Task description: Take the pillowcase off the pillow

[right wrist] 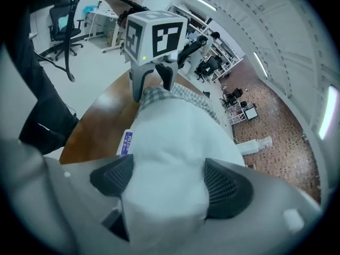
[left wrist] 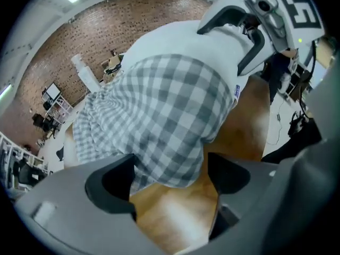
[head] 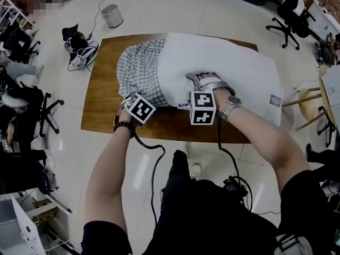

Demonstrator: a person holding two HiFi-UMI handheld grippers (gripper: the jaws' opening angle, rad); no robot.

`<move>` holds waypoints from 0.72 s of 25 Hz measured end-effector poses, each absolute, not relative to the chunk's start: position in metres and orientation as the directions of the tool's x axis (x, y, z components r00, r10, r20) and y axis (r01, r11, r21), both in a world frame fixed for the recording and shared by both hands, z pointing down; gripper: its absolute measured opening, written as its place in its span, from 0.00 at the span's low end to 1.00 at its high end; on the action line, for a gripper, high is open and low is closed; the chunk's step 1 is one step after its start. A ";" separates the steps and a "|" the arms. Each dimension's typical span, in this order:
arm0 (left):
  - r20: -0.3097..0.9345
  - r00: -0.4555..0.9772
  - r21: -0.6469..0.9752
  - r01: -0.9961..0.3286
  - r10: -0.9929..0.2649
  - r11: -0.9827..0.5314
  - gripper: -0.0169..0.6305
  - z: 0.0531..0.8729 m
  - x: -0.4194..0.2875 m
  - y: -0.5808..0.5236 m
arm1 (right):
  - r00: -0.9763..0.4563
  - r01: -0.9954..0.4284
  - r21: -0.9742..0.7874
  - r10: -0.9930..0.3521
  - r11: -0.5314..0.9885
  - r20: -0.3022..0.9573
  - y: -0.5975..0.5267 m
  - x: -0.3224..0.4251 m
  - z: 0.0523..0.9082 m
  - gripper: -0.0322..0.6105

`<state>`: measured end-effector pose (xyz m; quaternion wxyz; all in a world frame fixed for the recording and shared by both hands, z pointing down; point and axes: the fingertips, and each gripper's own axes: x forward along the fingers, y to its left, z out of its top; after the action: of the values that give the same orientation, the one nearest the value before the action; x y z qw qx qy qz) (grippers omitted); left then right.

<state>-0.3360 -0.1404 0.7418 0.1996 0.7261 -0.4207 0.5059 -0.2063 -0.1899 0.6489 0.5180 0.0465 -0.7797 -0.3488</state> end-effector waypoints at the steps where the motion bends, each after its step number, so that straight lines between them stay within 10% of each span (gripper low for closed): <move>1: 0.920 0.117 -0.133 -0.804 -0.374 -0.579 0.70 0.753 -0.341 -0.139 | -0.459 0.288 0.595 -0.437 0.750 0.774 -0.192 -0.207 0.651 0.71; 7: 0.949 0.090 -0.131 -0.759 -0.302 -0.638 0.65 0.786 -0.360 -0.147 | -0.452 0.298 0.604 -0.448 0.740 0.771 -0.196 -0.218 0.657 0.66; 14: 0.950 0.090 -0.117 -0.784 -0.298 -0.610 0.38 0.798 -0.363 -0.155 | -0.445 0.281 0.640 -0.494 0.715 0.747 -0.207 -0.208 0.653 0.43; 16: 0.937 0.067 -0.159 -0.791 -0.343 -0.590 0.11 0.790 -0.377 -0.158 | -0.442 0.259 0.649 -0.510 0.715 0.738 -0.210 -0.209 0.646 0.35; 18: 0.926 0.044 -0.191 -0.803 -0.376 -0.565 0.07 0.783 -0.390 -0.160 | -0.444 0.234 0.656 -0.521 0.717 0.729 -0.213 -0.207 0.637 0.27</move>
<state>-0.3900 -0.1598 0.7826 0.1955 0.6956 -0.4236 0.5464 -0.2067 -0.2129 0.6370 0.5189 0.0935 -0.7677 -0.3641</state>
